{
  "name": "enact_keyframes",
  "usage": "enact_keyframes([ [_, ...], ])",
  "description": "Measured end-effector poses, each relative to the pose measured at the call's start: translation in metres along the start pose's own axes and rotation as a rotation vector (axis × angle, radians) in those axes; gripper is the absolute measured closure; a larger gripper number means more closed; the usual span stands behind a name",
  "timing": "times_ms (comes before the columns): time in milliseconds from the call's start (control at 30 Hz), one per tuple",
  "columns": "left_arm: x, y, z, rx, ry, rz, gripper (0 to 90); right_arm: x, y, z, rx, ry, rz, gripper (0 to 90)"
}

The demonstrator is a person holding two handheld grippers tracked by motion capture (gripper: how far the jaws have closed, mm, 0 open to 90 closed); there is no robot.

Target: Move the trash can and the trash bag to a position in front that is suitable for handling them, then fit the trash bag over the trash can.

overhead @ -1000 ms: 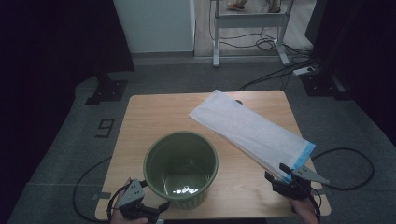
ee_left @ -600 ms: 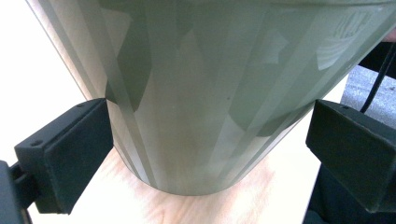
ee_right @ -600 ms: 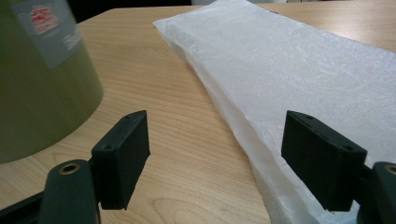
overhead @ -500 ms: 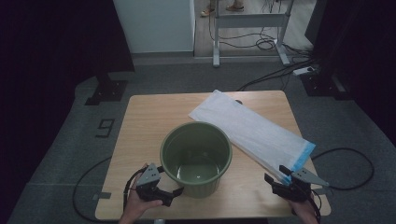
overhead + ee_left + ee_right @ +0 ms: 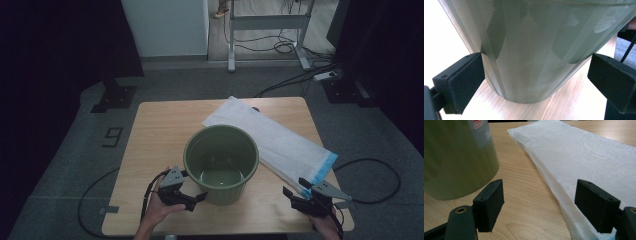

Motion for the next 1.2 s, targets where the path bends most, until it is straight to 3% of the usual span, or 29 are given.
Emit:
enact_keyframes([
  [200,-0.004,0.003,0.0,0.007,0.007,-0.006,1.5,0.0,0.0,0.0,0.0,-0.002,-0.001,22.8],
  [333,0.005,-0.001,0.001,0.008,0.042,-0.01,2.4,0.001,0.0,-0.001,-0.001,-0.005,-0.004,22.8],
  [467,0.018,-0.012,0.006,0.036,0.072,-0.021,2.4,0.001,0.0,0.0,0.004,-0.013,-0.004,22.8],
  [500,0.023,-0.021,0.01,0.049,0.095,-0.018,2.4,0.001,0.001,0.001,0.009,-0.016,-0.005,22.8],
  [633,0.031,-0.037,0.015,0.079,0.115,-0.013,2.3,-0.001,0.003,0.005,0.039,-0.028,-0.001,22.5],
  [800,0.039,-0.046,0.019,0.097,0.126,-0.016,2.2,-0.004,0.005,0.01,0.054,-0.03,0.002,22.4],
  [1000,0.049,-0.053,0.022,0.11,0.142,-0.03,2.3,-0.016,0.011,0.01,0.085,-0.08,0.041,22.1],
  [1100,0.05,-0.061,0.024,0.125,0.146,-0.037,2.3,-0.034,0.023,0.008,0.095,-0.114,0.084,23.2],
  [1200,0.047,-0.069,0.026,0.131,0.146,-0.017,2.4,-0.057,0.037,0.008,0.109,-0.105,0.138,25.1],
])
Point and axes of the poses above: each handheld gripper's, and its own axes: x roughly backward along the jaws, y roughly out of its top, z roughly to its left, the point moved 7 cm from there along -x, roughly forward along the jaws, and after that the axes turned 7 degrees about z, right-handed, at the moved point
